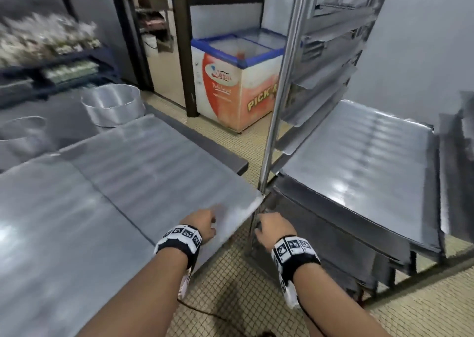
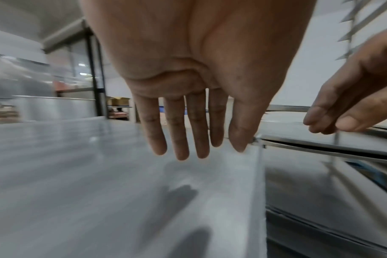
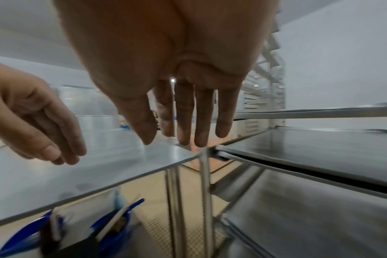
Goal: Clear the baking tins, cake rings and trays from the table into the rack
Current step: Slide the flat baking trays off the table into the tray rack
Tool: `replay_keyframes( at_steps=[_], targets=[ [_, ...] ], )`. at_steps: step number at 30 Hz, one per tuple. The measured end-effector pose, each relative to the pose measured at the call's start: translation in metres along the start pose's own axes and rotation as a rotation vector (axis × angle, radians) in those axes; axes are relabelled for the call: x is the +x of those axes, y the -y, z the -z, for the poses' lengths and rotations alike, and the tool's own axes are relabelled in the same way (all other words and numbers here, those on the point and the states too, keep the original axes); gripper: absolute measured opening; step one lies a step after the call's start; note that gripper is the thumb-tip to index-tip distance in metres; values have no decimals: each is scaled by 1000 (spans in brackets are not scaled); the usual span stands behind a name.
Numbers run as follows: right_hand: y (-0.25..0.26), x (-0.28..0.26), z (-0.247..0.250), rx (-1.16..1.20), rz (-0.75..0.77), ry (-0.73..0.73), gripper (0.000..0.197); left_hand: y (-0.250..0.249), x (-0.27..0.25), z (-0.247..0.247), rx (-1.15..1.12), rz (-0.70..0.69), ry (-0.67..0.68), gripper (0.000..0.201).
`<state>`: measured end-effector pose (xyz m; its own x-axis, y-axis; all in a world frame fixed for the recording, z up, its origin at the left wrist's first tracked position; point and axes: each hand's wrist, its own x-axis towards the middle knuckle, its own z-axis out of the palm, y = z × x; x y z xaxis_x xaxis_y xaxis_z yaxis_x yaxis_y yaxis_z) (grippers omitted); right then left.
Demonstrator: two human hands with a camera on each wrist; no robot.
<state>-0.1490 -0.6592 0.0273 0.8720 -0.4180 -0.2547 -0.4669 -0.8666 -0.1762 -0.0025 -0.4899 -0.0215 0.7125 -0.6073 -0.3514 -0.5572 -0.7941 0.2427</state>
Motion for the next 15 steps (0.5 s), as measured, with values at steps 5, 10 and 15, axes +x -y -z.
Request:
replay_keyframes(
  at_steps=[5,10,15],
  targets=[
    [100,5,-26,-41,230,116,35,102,-76,-14,-106,278,-44,43],
    [184,-5,-53,-138,400,193,33,183,-153,-40,-153,522,-53,33],
    [245,-17,-73,-215,436,263,30,225,-240,-59,-246,719,-111,35]
  ],
)
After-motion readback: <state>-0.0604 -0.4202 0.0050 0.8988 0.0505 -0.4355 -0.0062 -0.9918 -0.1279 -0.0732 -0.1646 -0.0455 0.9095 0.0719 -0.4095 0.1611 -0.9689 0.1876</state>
